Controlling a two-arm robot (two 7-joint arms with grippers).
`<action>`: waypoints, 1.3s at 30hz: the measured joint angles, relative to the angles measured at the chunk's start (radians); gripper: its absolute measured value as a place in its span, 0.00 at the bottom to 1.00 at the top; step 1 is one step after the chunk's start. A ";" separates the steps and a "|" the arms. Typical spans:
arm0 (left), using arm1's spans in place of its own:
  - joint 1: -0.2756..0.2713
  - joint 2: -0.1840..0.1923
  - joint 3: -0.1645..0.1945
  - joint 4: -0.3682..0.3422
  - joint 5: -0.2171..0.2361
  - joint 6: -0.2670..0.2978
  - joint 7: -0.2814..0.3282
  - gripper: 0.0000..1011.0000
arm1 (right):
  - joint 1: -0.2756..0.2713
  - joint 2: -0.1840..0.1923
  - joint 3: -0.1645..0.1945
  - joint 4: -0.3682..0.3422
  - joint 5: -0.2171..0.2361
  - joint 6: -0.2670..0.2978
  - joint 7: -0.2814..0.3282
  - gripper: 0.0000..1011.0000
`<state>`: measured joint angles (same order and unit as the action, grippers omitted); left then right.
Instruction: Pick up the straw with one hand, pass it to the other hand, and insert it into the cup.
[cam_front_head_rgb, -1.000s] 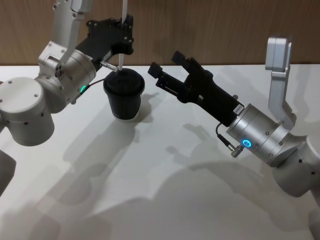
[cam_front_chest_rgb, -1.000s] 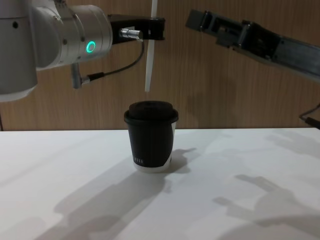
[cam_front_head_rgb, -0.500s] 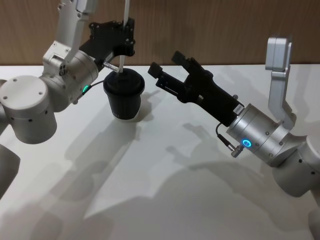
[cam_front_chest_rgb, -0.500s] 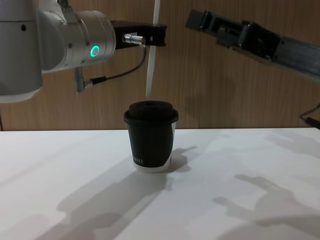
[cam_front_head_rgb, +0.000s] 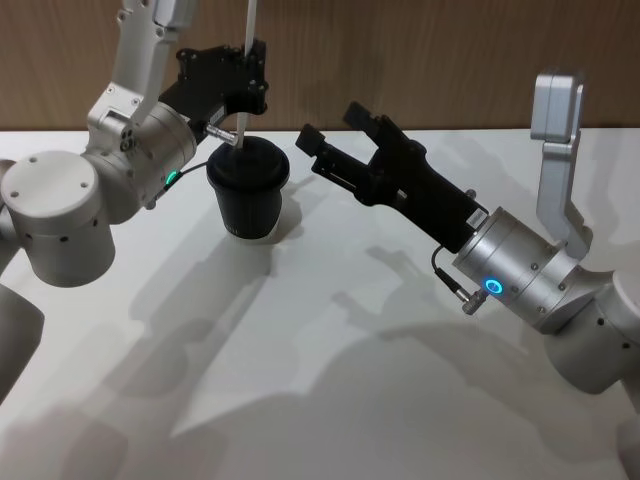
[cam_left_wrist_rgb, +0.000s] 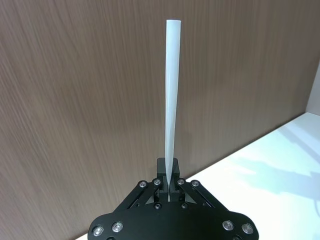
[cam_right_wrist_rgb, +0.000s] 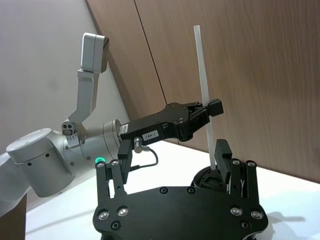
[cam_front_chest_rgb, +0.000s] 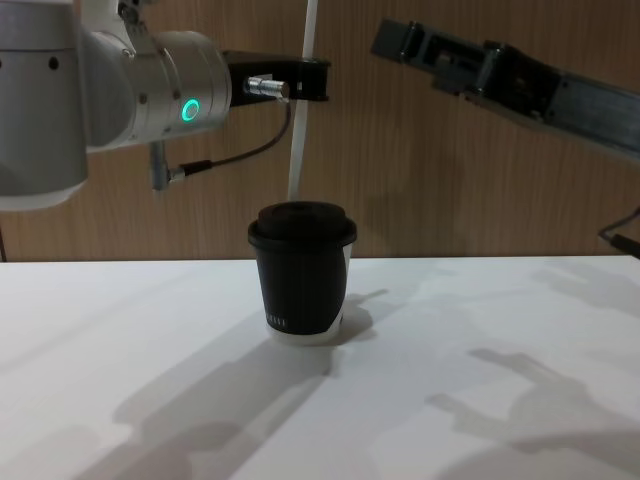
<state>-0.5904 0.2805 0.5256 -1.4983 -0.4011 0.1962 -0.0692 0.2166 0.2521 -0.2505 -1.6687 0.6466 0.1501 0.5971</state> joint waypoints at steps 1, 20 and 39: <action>0.000 -0.001 0.000 0.001 0.001 0.000 0.000 0.02 | 0.000 0.000 0.000 0.000 0.000 0.000 0.000 0.99; -0.005 -0.029 -0.007 0.038 0.019 -0.041 -0.017 0.02 | 0.000 0.000 0.000 0.000 0.000 0.000 0.000 0.99; -0.008 -0.047 -0.006 0.072 0.058 -0.059 -0.011 0.02 | 0.000 0.000 0.000 0.000 0.000 0.000 0.000 0.99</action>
<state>-0.5980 0.2331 0.5193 -1.4266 -0.3432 0.1374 -0.0805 0.2167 0.2521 -0.2505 -1.6687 0.6466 0.1501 0.5971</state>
